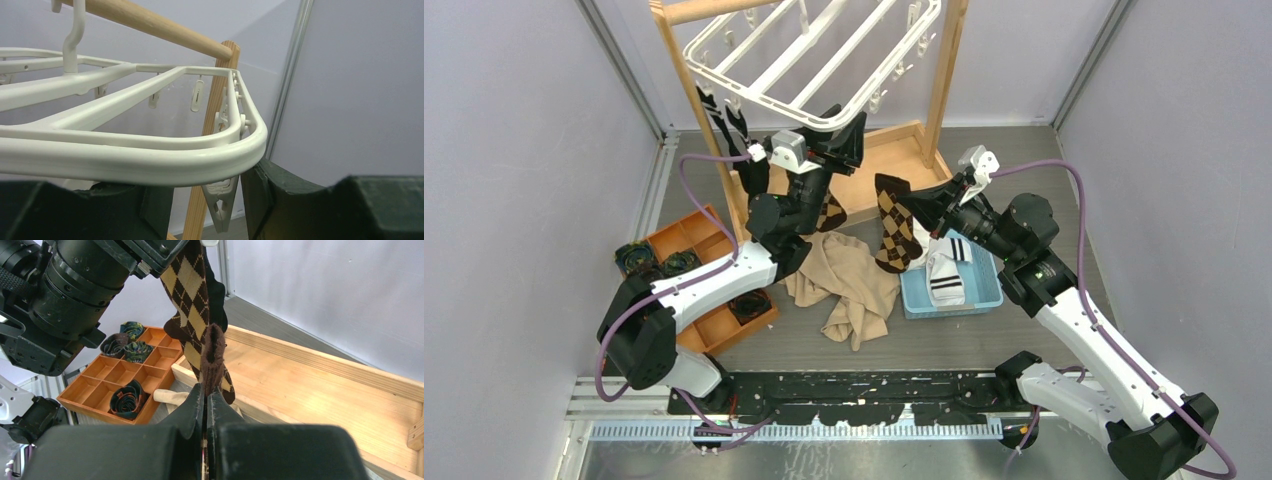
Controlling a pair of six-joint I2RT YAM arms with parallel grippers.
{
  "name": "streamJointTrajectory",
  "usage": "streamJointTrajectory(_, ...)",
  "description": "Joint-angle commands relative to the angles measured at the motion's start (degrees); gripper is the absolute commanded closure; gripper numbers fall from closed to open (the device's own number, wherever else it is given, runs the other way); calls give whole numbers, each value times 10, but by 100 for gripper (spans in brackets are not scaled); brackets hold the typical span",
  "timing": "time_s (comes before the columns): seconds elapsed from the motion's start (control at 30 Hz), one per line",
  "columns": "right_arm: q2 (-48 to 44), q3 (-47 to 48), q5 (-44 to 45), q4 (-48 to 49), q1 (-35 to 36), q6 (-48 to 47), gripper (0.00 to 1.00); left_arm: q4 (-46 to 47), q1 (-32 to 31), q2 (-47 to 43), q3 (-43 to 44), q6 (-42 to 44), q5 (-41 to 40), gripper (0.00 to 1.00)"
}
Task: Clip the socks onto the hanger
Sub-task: Open the clamp at the hanger.
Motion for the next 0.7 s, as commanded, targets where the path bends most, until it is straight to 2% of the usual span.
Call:
streamJointTrajectory(0.0, -3, 1, -6, 28, -2, 7, 99, 41, -2, -2, 24, 0, -13, 52)
streamJointTrajectory(0.23, -4, 0, -5, 27, -3, 7, 99, 38, -2, -4, 23, -4, -10, 68)
streamJointTrajectory(0.67, 11, 9, -13, 39, -3, 28, 99, 5, -2, -26, 25, -32, -12, 85)
